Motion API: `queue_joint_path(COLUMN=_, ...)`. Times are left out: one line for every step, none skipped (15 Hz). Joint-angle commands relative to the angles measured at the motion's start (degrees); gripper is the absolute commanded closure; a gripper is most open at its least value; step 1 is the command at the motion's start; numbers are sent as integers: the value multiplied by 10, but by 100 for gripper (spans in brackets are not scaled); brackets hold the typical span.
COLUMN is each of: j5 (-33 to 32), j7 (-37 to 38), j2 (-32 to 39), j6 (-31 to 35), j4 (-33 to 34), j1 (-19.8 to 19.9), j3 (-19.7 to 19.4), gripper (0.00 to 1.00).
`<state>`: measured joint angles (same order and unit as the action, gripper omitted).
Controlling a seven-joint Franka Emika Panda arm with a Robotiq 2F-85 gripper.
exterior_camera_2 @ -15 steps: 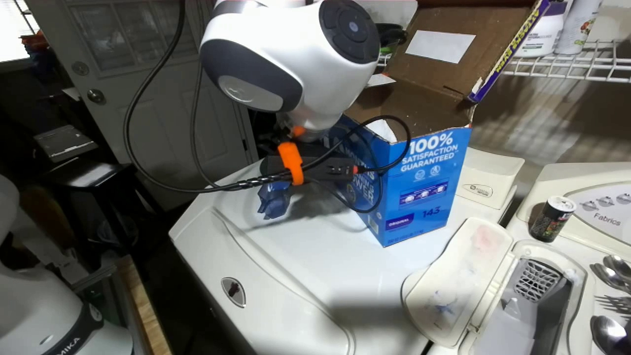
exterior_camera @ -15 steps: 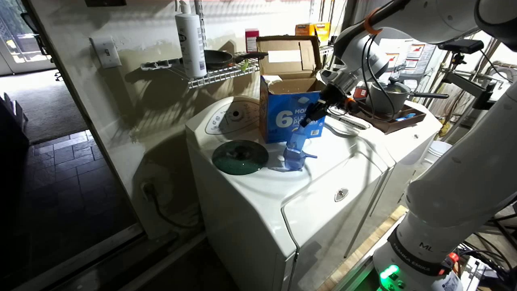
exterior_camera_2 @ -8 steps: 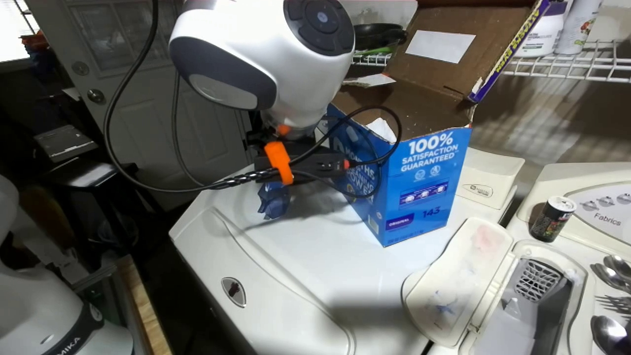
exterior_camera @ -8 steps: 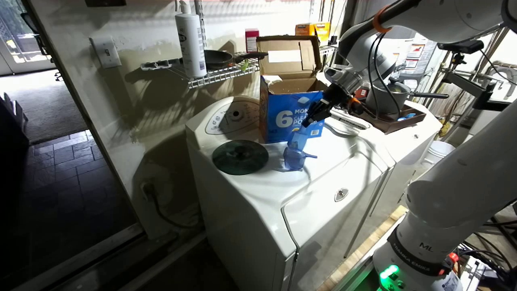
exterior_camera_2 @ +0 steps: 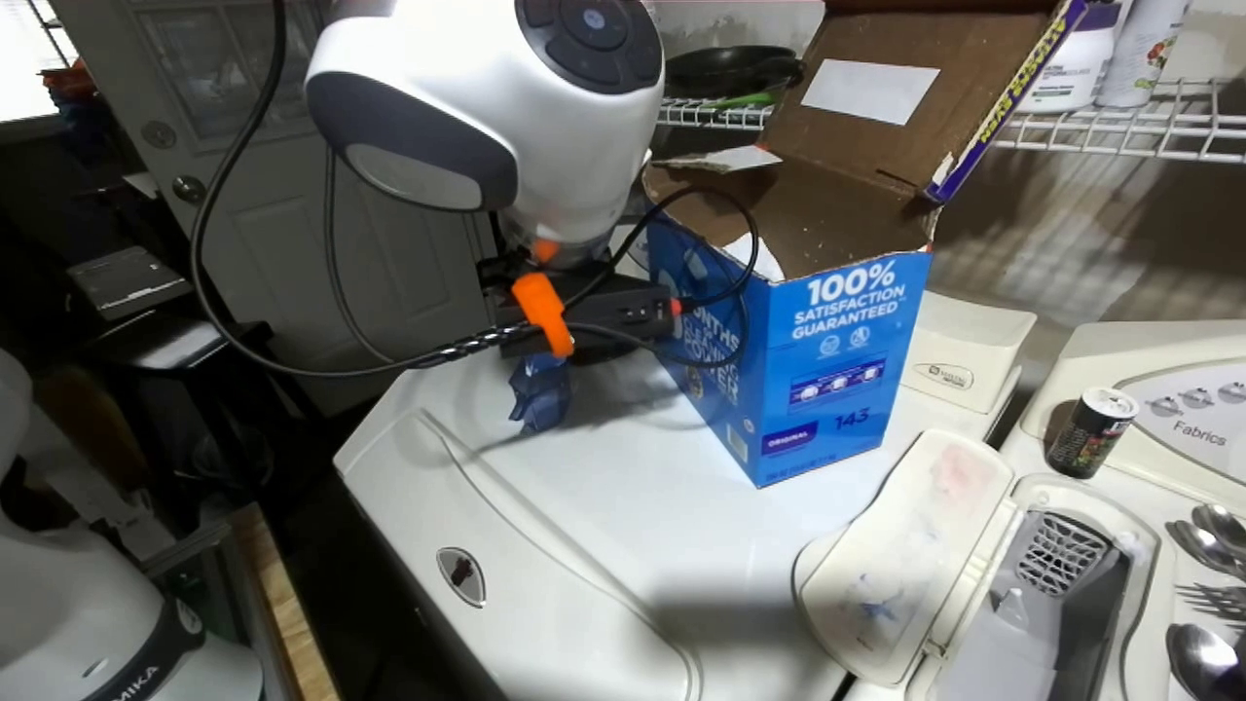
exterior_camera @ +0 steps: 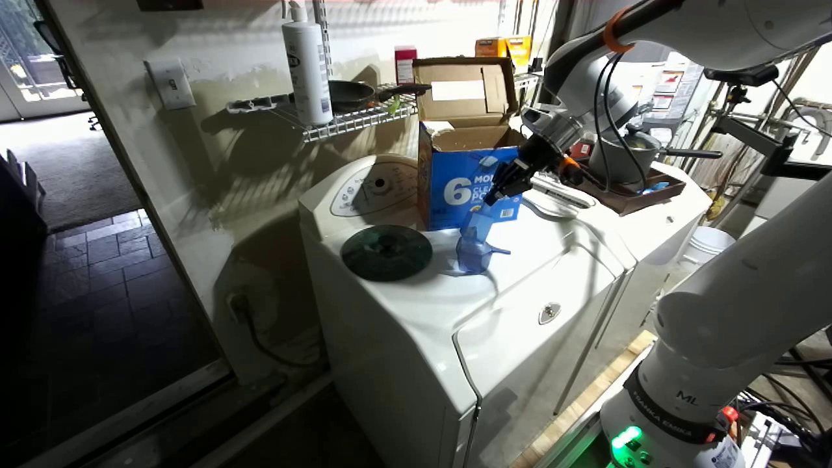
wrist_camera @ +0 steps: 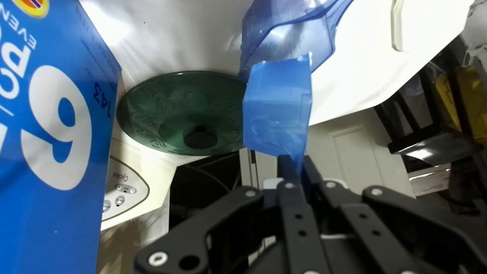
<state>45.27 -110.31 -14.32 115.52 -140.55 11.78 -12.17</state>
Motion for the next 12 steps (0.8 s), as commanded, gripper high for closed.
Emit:
queue_joint_path(j5=-1, j7=-19, j2=-22, j6=26, j4=-22, j1=-15, j3=0, gripper=98)
queue_joint_path(j5=-1, j7=-21, j2=-24, j6=30, j4=-24, j1=-18, j3=0, gripper=98)
queue_joint_path(j5=-3, j7=-22, j2=-24, j6=32, j4=-24, j1=-20, j3=1, gripper=98)
queue_joint_path(j5=-4, j7=-23, j2=-25, j6=36, j4=-25, j1=-21, j3=1, gripper=98)
queue_joint_path(j5=-4, j7=-25, j2=-25, j6=38, j4=-25, j1=-23, j3=1, gripper=98)
queue_joint_path(j5=-5, j7=-28, j2=-26, j6=41, j4=-26, j1=-24, j3=1, gripper=98)
queue_joint_path(j5=-5, j7=-31, j2=-26, j6=45, j4=-27, j1=-24, j3=2, gripper=98)
queue_joint_path(j5=-7, j7=-33, j2=-27, j6=47, j4=-28, j1=-25, j3=2, gripper=98)
queue_joint_path(j5=-7, j7=-36, j2=-28, j6=51, j4=-30, j1=-26, j3=2, gripper=98)
queue_joint_path(j5=-8, j7=-40, j2=-29, j6=55, j4=-32, j1=-26, j3=2, gripper=98)
queue_joint_path(j5=-8, j7=-43, j2=-31, j6=58, j4=-35, j1=-28, j3=2, gripper=98)
queue_joint_path(j5=-8, j7=-46, j2=-33, j6=59, j4=-38, j1=-29, j3=2, gripper=98)
